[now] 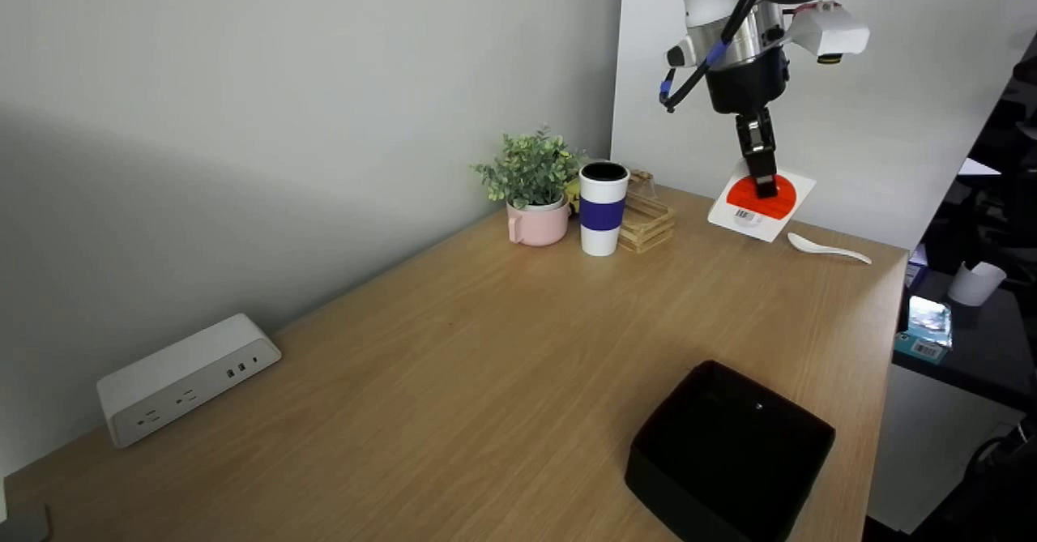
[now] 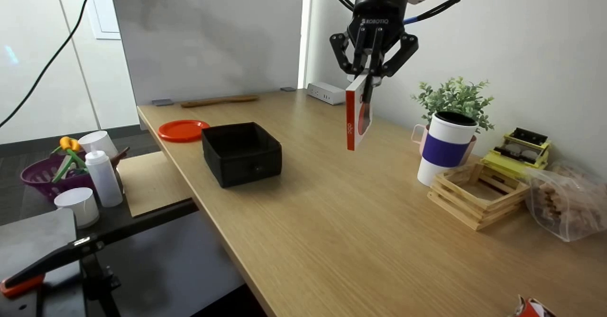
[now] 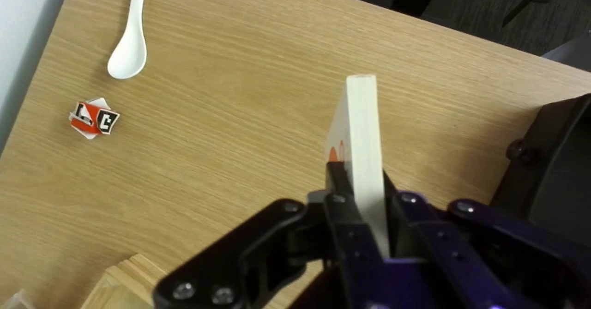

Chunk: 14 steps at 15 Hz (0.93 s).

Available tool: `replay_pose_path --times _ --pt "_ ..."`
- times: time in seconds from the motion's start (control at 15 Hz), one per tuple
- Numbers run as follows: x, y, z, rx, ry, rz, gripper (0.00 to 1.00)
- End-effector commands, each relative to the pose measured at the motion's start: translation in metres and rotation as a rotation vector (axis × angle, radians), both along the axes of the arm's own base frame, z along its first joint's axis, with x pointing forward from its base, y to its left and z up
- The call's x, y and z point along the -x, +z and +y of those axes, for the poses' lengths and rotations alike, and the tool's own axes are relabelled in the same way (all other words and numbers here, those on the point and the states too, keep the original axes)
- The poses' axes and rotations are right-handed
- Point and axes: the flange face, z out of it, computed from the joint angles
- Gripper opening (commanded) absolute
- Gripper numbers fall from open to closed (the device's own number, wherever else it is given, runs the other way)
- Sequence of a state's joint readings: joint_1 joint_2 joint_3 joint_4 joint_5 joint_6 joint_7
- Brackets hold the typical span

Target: Put the book in the black box

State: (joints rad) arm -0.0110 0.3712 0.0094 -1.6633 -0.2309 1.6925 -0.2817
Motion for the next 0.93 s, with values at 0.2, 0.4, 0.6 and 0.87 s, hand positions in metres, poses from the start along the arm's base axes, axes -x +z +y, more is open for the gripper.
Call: replay_pose_path --times 0.2,0.4,0.6,0.87 --pt "0.008 0.017 0.026 -0.046 0.188 0.034 0.04" --pt "0.011 0.023 0.040 -0.064 0.276 0.037 0.04" --pt "0.011 0.030 0.057 -0.087 0.364 0.039 0.04" --pt "0.007 0.029 0.080 -0.153 0.463 0.034 0.04"
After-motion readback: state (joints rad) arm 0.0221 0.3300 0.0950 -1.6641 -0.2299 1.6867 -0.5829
